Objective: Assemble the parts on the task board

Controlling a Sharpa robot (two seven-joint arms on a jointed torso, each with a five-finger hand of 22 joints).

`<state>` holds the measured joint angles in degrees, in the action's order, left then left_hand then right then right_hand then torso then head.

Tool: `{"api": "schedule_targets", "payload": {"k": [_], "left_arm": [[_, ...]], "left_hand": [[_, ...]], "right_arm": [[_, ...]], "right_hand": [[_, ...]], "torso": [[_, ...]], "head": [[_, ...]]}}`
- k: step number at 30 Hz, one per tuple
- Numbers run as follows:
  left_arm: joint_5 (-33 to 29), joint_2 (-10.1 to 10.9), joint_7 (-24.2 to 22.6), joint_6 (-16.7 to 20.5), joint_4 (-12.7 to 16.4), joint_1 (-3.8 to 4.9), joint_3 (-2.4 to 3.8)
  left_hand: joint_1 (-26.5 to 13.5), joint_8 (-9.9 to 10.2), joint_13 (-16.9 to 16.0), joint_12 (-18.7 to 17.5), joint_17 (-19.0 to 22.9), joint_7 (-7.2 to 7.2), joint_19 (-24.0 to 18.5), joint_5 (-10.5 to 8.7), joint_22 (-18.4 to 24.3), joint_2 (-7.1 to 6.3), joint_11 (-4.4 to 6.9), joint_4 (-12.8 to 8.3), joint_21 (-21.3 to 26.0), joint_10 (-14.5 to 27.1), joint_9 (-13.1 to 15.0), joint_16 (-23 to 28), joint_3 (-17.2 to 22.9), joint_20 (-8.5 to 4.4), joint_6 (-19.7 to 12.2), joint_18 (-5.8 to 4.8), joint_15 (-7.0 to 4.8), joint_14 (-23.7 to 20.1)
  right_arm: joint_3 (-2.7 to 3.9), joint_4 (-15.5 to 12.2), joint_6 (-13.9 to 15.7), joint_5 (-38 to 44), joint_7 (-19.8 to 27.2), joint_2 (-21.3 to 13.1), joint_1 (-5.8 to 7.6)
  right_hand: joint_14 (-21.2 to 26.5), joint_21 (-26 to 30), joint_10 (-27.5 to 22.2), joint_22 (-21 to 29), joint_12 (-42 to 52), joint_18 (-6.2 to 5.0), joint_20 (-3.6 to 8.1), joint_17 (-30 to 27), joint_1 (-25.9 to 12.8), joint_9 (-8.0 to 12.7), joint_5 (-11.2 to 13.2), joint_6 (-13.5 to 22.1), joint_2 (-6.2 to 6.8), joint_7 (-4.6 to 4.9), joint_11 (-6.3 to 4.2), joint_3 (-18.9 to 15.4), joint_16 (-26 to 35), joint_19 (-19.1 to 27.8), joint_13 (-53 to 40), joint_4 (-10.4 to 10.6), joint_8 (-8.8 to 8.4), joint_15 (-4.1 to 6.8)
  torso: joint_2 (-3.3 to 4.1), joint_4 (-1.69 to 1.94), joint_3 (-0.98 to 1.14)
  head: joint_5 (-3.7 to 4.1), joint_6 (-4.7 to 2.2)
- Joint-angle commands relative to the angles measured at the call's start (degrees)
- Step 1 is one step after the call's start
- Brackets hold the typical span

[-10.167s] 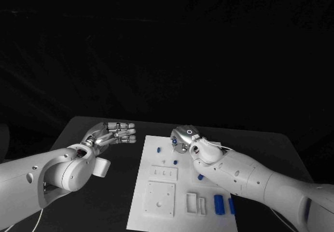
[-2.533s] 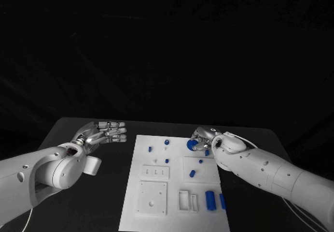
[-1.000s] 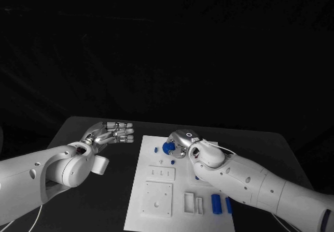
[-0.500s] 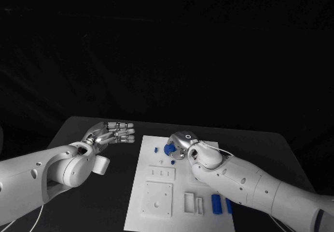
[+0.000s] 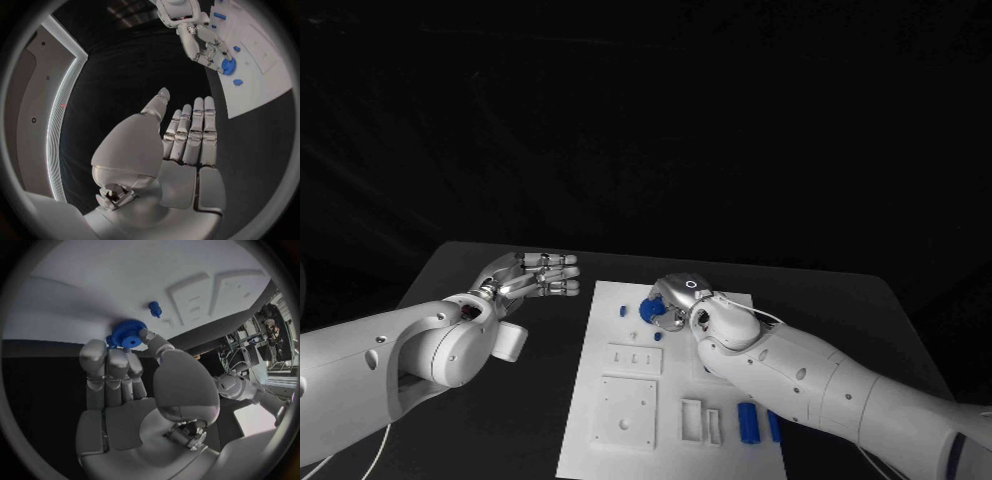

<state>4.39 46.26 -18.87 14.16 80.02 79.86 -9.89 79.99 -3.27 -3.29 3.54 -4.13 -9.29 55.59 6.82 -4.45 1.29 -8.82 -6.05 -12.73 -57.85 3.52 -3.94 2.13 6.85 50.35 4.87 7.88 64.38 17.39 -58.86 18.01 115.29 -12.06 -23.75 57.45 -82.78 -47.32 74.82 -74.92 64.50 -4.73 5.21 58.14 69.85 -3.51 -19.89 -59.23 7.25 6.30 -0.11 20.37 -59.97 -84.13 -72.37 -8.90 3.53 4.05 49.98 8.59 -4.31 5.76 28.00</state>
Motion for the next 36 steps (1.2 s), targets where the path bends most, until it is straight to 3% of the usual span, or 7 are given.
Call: {"api": "schedule_targets", "payload": {"k": [1,3,8,12,16,29,36], "left_arm": [[0.2,-0.1,-0.3,-0.9,0.1,0.04,0.04],[0.2,-0.1,-0.3,-0.9,0.1,0.04,0.04],[0.2,-0.1,-0.3,-0.9,0.1,0.04,0.04],[0.2,-0.1,-0.3,-0.9,0.0,0.04,0.04],[0.2,-0.1,-0.3,-1.0,0.0,0.04,0.04],[0.1,0.0,-0.3,-1.0,-0.1,0.04,0.04],[0.1,0.2,-0.2,-1.0,-0.1,0.04,0.03]], "left_hand": [[0.4,-0.1,-0.1,-0.1,0.0,0.12,-0.3,-0.15,0.1,-0.09,0.05,-0.2,-0.1,0.4,-0.1,0.3,-0.2,0.2,-0.4,-0.13,-0.13,-0.3],[0.4,-0.1,-0.1,-0.1,0.0,0.12,-0.3,-0.15,0.1,-0.09,0.05,-0.2,-0.1,0.4,-0.1,0.3,-0.2,0.2,-0.4,-0.13,-0.13,-0.3],[0.3,0.0,-0.1,-0.1,0.0,0.1,-0.3,-0.15,0.1,-0.09,0.02,-0.2,-0.1,0.5,-0.1,0.3,-0.2,0.22,-0.8,-0.13,-0.11,-0.3],[0.2,0.0,-0.1,-0.1,0.0,0.11,-0.3,-0.17,0.1,-0.08,0.01,-0.1,-0.1,0.5,-0.1,0.3,-0.2,0.24,-0.9,-0.13,-0.09,-0.3],[0.2,0.0,-0.1,-0.1,0.0,0.11,-0.3,-0.17,0.1,-0.08,0.01,-0.1,-0.1,0.5,-0.1,0.3,-0.2,0.24,-0.9,-0.13,-0.09,-0.3],[0.0,0.0,-0.1,-0.1,0.0,0.03,-0.3,-0.09,0.1,-0.06,-0.03,0.2,0.0,0.6,-0.1,0.3,-0.3,0.26,-1.3,-0.12,-0.08,-0.3],[0.0,0.0,-0.1,-0.1,0.0,0.03,-0.3,-0.09,0.1,-0.06,-0.03,0.2,0.0,0.6,-0.1,0.3,-0.3,0.26,-1.3,-0.12,-0.08,-0.3]], "right_arm": [[-0.12,0.3,-0.2,-0.3,0.6,0.0,-0.15],[-0.13,0.4,0.0,-0.8,0.9,0.0,-0.15],[-0.16,0.5,0.3,-2.4,1.5,0.0,-0.15],[-0.17,0.5,0.3,-3.6,1.9,-0.1,-0.15],[-0.17,0.6,0.2,-4.5,2.0,-0.3,-0.15],[-0.18,0.7,-0.7,-6.4,2.1,-1.6,-0.23],[-0.17,-0.3,2.8,-7.3,2.3,-2.9,-0.78]], "right_hand": [[0.1,0.2,-0.5,-4.4,-0.4,-0.63,0.08,-0.1,0.2,0.0,1.3,1.8,0.39,0.06,0.08,-1.4,0.3,-3.2,0.4,0.5,0.02,0.03],[0.1,0.3,-0.6,-4.4,-0.5,-0.7,0.05,-0.1,0.2,0.1,1.8,3.0,0.34,0.12,0.14,-2.3,0.4,-3.2,0.5,0.9,-0.09,0.01],[0.1,0.6,-1.0,-4.4,-1.1,-1.01,-0.16,-0.3,0.3,0.1,7.3,6.8,-0.01,0.17,0.36,-8.6,0.8,-3.2,1.2,4.3,-0.17,-0.17],[0.0,0.2,-1.1,-4.5,-1.0,-1.24,-0.31,0.2,-2.8,0.1,5.1,6.7,0.18,0.27,0.55,-10.5,0.3,-3.3,1.4,9.5,-0.18,-0.29],[0.0,0.0,-1.2,-4.7,-0.9,-1.35,-0.32,0.4,-4.7,0.1,2.9,6.0,0.22,0.19,0.52,-9.6,0.2,-3.3,1.5,11.4,-0.14,-0.27],[0.0,-0.2,-1.1,-4.8,-0.7,-1.31,-0.21,0.7,-8.2,0.0,-0.3,3.2,-1.15,-0.08,0.31,-7.1,-0.1,-3.3,1.4,11.6,-0.04,-0.13],[0.0,-0.3,-1.1,-4.9,-0.6,-1.38,-0.19,0.7,-8.7,0.0,-1.2,4.0,-0.97,-0.04,0.3,-6.5,-0.1,-3.3,1.4,11.2,-0.1,-0.1]], "torso": [[0.0,0.03,0.01],[0.01,0.02,0.01],[0.01,-0.04,-0.01],[0.02,-0.04,0.02],[-0.01,-0.03,0.02],[0.02,-0.09,0.05],[0.0,-0.11,0.1]], "head": [[0.08,0.01],[0.1,0.01],[0.03,0.01],[0.1,0.03],[0.21,0.05],[0.25,0.24],[0.37,0.21]]}}
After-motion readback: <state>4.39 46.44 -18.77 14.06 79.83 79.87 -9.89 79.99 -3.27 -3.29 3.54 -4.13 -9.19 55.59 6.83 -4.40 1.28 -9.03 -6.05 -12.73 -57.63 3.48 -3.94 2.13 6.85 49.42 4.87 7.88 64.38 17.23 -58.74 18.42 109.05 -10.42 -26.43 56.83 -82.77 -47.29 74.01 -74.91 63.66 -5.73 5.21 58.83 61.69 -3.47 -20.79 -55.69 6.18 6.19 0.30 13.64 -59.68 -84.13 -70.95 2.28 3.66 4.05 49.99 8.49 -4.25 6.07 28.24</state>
